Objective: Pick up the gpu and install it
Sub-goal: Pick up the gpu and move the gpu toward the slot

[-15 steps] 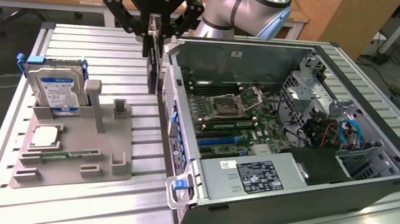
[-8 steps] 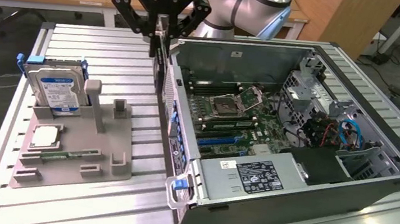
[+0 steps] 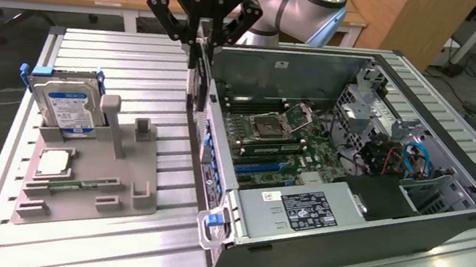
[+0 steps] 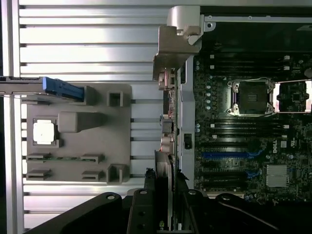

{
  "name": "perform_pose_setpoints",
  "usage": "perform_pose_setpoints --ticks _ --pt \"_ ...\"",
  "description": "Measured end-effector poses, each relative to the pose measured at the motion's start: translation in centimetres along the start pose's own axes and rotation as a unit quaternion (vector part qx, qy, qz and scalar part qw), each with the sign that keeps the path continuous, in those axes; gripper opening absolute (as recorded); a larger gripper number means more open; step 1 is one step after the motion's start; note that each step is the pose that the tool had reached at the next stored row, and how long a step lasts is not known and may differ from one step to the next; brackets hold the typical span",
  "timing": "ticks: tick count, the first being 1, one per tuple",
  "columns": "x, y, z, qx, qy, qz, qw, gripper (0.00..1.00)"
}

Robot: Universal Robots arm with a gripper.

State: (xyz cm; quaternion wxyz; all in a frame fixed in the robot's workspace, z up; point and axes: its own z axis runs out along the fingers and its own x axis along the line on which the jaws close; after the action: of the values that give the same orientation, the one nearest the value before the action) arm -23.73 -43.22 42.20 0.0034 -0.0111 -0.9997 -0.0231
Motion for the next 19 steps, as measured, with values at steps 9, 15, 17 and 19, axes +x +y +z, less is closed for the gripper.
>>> perform_pose_setpoints --ticks 9,15,17,19 --pt "-1.6 0.04 -0.01 0.0 0.0 0.0 1.0 0.27" --pt "-2.9 0.07 -0.02 0.0 0.0 0.0 1.0 0.27" --pt "-3.3 0.07 -0.02 0.0 0.0 0.0 1.0 0.27" --pt "-3.7 0.08 -0.02 0.0 0.0 0.0 1.0 0.27"
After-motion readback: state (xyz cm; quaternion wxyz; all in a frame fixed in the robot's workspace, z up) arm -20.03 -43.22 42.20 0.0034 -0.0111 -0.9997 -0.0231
